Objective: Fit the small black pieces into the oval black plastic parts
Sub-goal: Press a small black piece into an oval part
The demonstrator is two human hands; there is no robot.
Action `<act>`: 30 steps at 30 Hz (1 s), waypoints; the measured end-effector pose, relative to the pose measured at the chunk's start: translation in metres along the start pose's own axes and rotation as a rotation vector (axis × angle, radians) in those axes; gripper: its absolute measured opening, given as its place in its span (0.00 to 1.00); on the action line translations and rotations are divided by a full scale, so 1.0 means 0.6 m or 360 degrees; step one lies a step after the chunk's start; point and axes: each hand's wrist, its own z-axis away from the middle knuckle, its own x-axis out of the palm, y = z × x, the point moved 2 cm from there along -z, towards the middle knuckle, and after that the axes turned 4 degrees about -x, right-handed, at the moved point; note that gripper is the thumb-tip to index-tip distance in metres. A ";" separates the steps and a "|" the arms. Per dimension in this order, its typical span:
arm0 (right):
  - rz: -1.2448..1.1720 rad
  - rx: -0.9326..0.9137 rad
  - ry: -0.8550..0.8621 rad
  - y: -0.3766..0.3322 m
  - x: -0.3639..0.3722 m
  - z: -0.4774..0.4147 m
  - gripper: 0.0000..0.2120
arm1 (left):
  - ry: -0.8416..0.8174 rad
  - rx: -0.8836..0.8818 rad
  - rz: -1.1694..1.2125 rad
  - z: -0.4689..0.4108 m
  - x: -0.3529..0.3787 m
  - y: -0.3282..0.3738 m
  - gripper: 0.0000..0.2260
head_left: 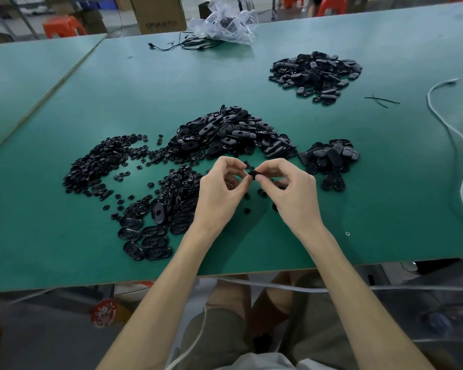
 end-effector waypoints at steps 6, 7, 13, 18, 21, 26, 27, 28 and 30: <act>0.0052 -0.0012 -0.0023 0.001 0.001 0.000 0.07 | 0.0002 0.0039 -0.0115 0.002 0.005 0.000 0.09; 0.0052 -0.0012 -0.0034 0.001 0.002 0.000 0.07 | 0.0020 0.0043 -0.0126 0.002 0.004 0.000 0.10; 0.0021 -0.0004 -0.0083 0.000 0.003 0.000 0.08 | 0.0059 0.0102 -0.0162 0.003 0.003 0.000 0.11; -0.0198 0.0083 -0.0070 0.003 -0.001 0.001 0.07 | 0.0125 0.0140 -0.0111 0.000 0.001 0.000 0.09; -0.0317 0.0097 -0.0060 0.006 -0.004 0.001 0.07 | 0.0152 0.0199 -0.0154 -0.002 -0.002 -0.002 0.07; -0.0460 0.0088 -0.0025 0.006 -0.007 0.000 0.07 | 0.0054 0.0171 -0.0070 -0.003 -0.001 0.000 0.04; -0.0469 0.0087 -0.0018 0.006 -0.007 0.001 0.07 | 0.0013 0.0142 -0.0029 -0.002 0.000 0.000 0.03; -0.0472 0.0090 -0.0012 0.006 -0.008 0.001 0.07 | -0.0016 0.0115 0.0002 -0.001 0.000 0.000 0.03; -0.0471 0.0101 -0.0008 0.005 -0.007 0.002 0.06 | -0.0016 0.0084 0.0014 0.000 0.000 0.001 0.02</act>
